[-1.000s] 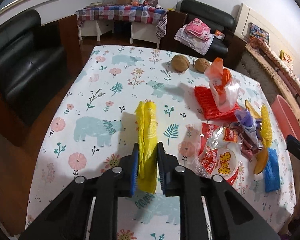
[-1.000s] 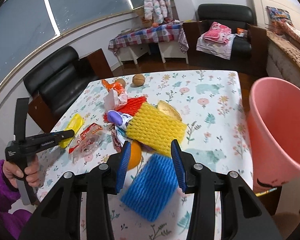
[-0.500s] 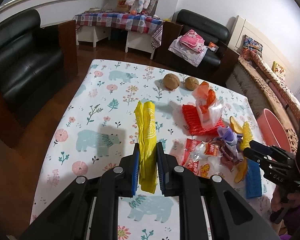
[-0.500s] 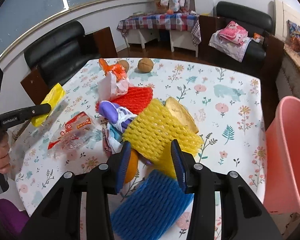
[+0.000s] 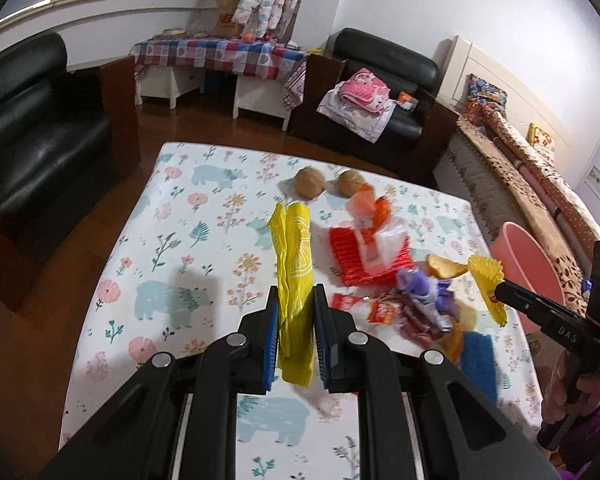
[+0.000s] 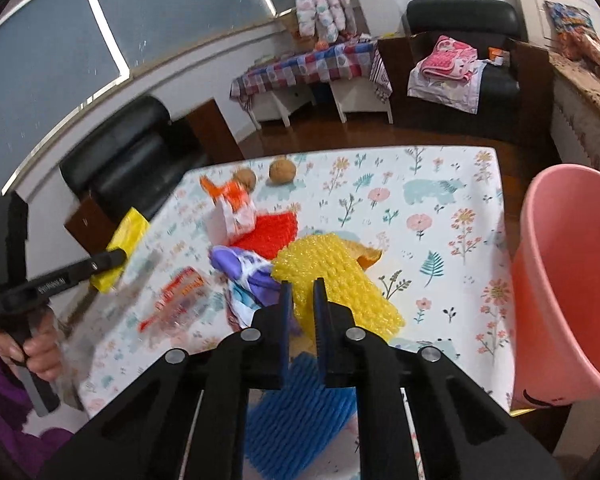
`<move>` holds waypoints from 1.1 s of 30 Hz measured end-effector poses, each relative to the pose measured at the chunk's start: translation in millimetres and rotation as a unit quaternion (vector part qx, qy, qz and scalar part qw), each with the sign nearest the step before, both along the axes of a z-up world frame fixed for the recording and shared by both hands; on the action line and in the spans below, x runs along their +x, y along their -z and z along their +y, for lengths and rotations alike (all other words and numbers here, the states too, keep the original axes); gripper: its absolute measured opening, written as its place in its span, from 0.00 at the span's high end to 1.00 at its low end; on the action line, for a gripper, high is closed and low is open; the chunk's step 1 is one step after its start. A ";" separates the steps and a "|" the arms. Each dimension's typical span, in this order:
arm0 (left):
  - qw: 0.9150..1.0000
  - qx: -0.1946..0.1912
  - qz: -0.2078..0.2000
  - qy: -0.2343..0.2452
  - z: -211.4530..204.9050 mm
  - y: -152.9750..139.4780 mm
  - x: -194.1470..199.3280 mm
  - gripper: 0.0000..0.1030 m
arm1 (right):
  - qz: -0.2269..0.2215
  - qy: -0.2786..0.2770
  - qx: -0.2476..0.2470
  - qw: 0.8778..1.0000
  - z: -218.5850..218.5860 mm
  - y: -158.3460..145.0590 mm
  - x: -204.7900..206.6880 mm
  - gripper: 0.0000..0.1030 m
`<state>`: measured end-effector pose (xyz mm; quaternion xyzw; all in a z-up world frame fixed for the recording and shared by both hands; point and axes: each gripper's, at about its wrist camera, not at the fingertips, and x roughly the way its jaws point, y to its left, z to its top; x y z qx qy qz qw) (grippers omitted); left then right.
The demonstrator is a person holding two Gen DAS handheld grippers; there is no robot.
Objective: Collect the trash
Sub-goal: 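Grasp the yellow foam fruit net with the right tool, then carry the yellow bag and yellow net with both tools over the bucket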
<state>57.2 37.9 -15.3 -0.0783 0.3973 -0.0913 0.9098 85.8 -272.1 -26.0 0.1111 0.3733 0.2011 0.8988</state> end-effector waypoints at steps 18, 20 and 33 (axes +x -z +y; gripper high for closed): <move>0.997 -0.010 -0.039 0.063 -62.6 -36.9 -10.6 0.85 | -0.029 0.089 0.070 0.993 -62.4 -25.8 -28.8 0.89; 0.997 -0.010 -0.042 0.070 -70.6 -39.9 -10.7 0.85 | -0.031 0.095 0.069 0.993 -66.9 -26.1 -31.9 0.89; 0.992 -0.004 -0.055 0.113 -117.3 -52.6 -12.2 0.85 | -0.058 0.125 0.078 0.987 -91.1 -33.9 -46.2 0.89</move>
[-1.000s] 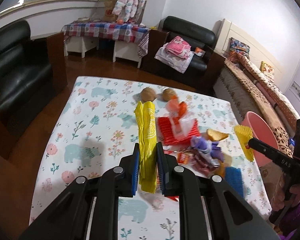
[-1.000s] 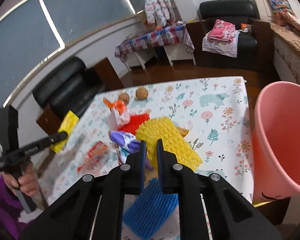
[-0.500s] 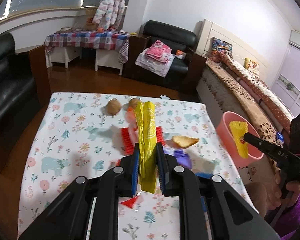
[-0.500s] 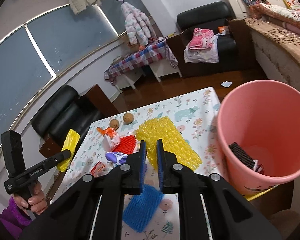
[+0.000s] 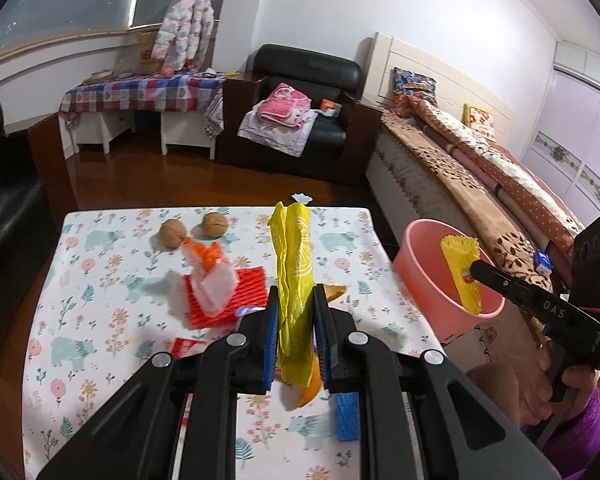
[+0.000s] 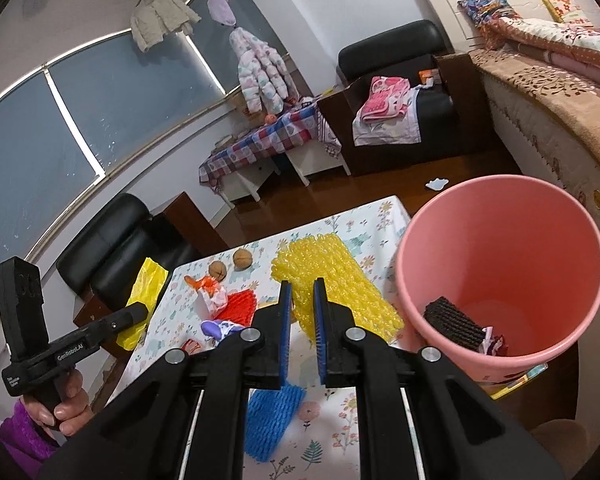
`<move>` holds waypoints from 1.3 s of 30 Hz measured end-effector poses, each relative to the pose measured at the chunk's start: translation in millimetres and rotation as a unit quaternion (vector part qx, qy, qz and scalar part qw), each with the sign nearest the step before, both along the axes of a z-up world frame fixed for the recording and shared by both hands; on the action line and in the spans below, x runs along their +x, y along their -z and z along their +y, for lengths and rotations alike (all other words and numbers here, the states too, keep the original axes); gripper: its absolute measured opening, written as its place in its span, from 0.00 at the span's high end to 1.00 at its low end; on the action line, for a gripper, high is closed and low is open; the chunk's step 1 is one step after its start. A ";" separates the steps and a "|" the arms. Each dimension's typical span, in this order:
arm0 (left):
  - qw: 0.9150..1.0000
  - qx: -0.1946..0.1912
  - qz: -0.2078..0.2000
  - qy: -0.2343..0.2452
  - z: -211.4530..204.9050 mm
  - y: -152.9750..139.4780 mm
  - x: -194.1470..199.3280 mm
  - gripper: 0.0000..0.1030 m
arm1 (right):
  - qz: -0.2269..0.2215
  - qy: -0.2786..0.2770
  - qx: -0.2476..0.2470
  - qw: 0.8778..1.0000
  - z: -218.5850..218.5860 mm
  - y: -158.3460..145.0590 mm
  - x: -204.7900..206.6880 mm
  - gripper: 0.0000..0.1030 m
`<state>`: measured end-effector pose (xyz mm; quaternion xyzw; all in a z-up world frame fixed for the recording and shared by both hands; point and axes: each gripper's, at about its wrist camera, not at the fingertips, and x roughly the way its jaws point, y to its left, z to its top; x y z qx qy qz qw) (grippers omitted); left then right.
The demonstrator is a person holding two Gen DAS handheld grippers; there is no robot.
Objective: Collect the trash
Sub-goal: 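Carry the yellow bag and yellow net with both tools over the bucket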
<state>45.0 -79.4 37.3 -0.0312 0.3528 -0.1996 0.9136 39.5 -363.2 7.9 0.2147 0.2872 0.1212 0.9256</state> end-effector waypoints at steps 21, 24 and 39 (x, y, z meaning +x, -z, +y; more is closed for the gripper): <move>0.994 0.006 -0.007 0.108 -118.8 -8.4 8.0 0.85 | -0.004 0.079 0.024 0.997 -69.2 10.7 -9.7 0.89; 0.992 0.009 -0.005 0.123 -138.4 -5.9 11.4 0.85 | -0.002 0.086 0.026 0.996 -76.9 15.1 -12.0 0.89; 0.982 0.016 0.020 0.187 -231.1 23.6 27.1 0.85 | 0.014 0.115 0.029 0.993 -108.7 36.1 -13.1 0.89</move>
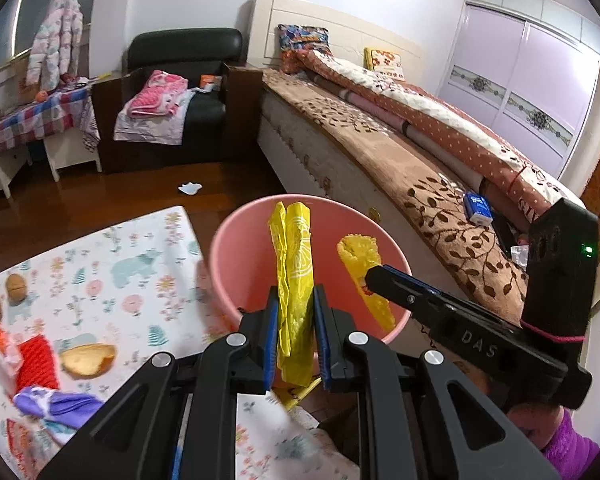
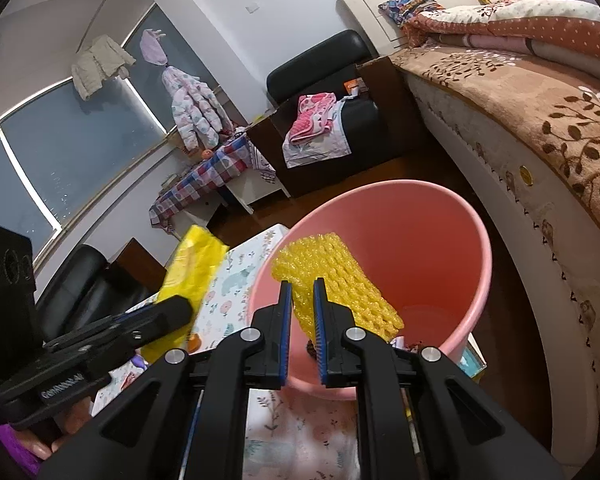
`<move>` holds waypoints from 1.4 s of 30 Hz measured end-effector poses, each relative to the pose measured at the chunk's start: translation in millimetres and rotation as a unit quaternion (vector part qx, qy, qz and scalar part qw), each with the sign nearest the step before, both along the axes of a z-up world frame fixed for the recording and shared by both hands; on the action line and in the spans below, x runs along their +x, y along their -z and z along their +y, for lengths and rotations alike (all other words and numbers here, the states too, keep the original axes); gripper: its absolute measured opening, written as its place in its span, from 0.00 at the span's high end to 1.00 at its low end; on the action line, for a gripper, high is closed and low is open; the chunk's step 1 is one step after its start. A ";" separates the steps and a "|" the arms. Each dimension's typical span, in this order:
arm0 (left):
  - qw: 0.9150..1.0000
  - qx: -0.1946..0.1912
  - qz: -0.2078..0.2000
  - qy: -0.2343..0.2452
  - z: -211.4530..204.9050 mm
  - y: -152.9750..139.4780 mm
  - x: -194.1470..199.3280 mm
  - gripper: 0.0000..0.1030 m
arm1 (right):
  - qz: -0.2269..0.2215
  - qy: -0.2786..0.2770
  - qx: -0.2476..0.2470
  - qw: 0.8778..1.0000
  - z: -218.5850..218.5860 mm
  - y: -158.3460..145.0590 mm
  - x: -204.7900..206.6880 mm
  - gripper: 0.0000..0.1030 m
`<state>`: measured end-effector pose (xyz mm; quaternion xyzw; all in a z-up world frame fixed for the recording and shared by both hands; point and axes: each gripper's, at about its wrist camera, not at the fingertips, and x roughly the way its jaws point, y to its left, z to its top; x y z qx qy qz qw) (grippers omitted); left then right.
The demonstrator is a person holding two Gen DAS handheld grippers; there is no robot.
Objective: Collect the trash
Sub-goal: 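Carry the yellow bag and yellow net with both tools over the bucket, then open both tools to drop the yellow items into the bucket, then move both open tools back over the table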
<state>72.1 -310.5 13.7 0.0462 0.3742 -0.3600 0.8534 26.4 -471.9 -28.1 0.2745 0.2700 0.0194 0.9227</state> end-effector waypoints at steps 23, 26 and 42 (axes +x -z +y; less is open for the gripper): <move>1.000 0.022 0.003 -0.011 -30.6 22.5 12.6 0.57 | 0.036 0.027 -0.017 0.999 -18.6 19.7 4.5 0.71; 1.000 0.018 0.002 -0.016 -22.9 17.8 11.1 0.55 | 0.037 0.033 -0.026 0.998 -14.8 17.3 0.0 0.71; 0.999 0.014 -0.009 -0.044 31.9 -3.4 -13.9 0.48 | 0.045 0.067 -0.047 0.996 29.5 -6.0 -22.6 0.59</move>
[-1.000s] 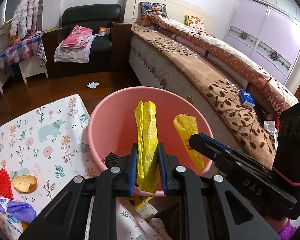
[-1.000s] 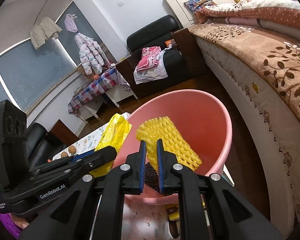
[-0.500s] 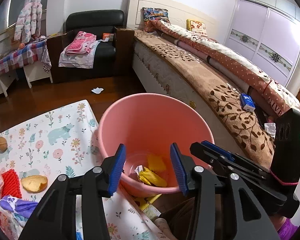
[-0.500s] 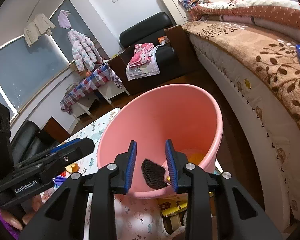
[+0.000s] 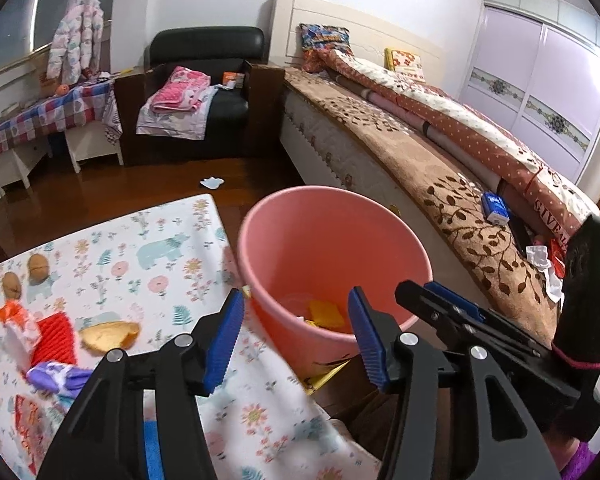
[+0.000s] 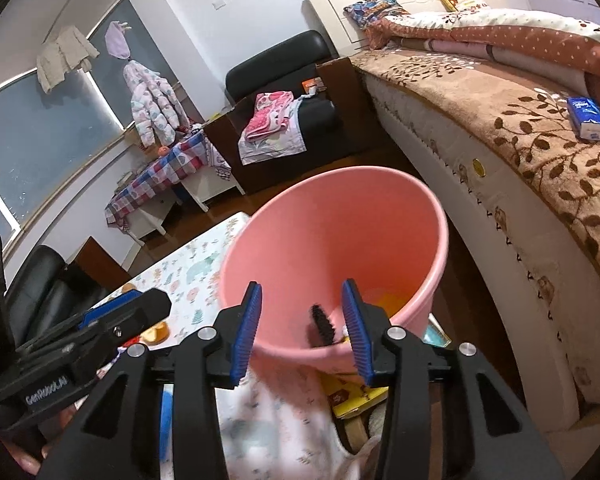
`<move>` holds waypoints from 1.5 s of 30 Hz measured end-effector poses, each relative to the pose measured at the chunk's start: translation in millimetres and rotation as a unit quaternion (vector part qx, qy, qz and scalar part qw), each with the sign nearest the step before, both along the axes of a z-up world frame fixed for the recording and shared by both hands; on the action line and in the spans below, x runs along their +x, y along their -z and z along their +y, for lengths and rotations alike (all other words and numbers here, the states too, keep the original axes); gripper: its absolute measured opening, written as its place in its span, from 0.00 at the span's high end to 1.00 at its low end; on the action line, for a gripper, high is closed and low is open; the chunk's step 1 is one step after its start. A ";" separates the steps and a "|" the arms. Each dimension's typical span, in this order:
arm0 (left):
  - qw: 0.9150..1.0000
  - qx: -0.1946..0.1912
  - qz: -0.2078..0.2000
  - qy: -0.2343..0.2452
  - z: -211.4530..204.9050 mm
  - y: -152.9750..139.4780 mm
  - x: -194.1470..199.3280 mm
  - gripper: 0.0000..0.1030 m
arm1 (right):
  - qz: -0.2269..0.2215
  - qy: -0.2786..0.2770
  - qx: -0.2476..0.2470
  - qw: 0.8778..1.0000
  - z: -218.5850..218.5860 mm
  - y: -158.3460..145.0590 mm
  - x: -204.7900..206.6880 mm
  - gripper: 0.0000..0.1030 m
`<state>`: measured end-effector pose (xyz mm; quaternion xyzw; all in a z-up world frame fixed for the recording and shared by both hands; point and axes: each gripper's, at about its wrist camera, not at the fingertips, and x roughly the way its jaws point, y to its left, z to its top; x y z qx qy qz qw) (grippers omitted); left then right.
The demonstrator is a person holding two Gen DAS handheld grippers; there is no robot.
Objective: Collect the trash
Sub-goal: 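Move both open tools back over the table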
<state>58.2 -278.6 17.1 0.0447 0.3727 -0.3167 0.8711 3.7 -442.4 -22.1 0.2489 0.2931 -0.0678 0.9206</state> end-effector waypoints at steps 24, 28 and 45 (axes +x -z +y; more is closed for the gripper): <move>0.979 0.006 -0.030 -0.203 234.6 -11.6 -25.5 0.48 | 0.014 -0.132 -0.103 0.986 148.9 -20.4 -25.8 0.59; 0.971 0.017 -0.019 -0.236 268.4 -1.4 -31.1 0.48 | 0.027 -0.140 -0.087 0.986 149.7 -15.4 -20.1 0.59; 0.983 0.033 0.035 -0.179 256.3 45.8 -24.4 0.48 | 0.058 -0.194 -0.079 0.976 172.2 2.6 1.3 0.59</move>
